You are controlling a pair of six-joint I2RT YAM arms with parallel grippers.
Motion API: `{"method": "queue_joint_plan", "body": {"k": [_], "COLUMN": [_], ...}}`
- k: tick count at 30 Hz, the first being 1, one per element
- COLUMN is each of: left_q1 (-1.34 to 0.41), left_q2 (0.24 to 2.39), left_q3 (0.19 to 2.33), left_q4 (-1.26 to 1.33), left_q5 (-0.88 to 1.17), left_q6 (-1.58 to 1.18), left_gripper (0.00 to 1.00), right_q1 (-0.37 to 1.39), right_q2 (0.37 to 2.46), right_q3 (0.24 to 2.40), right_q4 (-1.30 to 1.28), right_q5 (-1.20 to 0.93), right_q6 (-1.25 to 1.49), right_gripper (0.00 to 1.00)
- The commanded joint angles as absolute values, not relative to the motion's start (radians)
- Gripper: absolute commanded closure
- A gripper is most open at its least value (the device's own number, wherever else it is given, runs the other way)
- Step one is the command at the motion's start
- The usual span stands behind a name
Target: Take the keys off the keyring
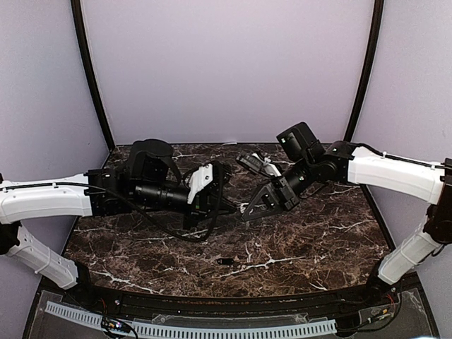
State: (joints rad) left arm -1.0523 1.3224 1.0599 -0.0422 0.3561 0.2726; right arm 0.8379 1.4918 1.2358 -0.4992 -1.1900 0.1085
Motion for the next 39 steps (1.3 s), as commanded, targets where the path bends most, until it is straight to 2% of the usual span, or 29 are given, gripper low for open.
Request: {"method": "queue_joint_plan", "body": {"k": [1,9,16,27,39], "left_q1": [-1.080,-1.103,-1.111,-1.158,-1.238], "left_q2": [1.324,1.348,1.348,1.351,1.350], "left_q3": [1.064,1.090,1.099,1.065,0.974], "left_q4": [-0.157,-0.164,-0.125,-0.075,-0.016], "left_q5": [0.119,-0.010,-0.002,0.013,-0.194], "left_q6": [0.360,0.369,0.329,0.313,0.423], "left_gripper": [1.00,1.00,1.00,1.00,1.00], "right_q1": [0.854,0.877,0.887,0.880,0.830], "right_q2": [1.491,1.539,1.583,1.591,1.548], "right_q3": [1.285,1.296,1.300,1.272,1.200], "right_q4": [-0.525,-0.542,-0.570,-0.434,-0.300], "right_q5": [-1.267,-1.226,-1.126,-1.052,-1.107], "right_q6": [0.091,0.078,0.060,0.202,0.342], "right_gripper": [1.00,1.00,1.00,1.00,1.00]}}
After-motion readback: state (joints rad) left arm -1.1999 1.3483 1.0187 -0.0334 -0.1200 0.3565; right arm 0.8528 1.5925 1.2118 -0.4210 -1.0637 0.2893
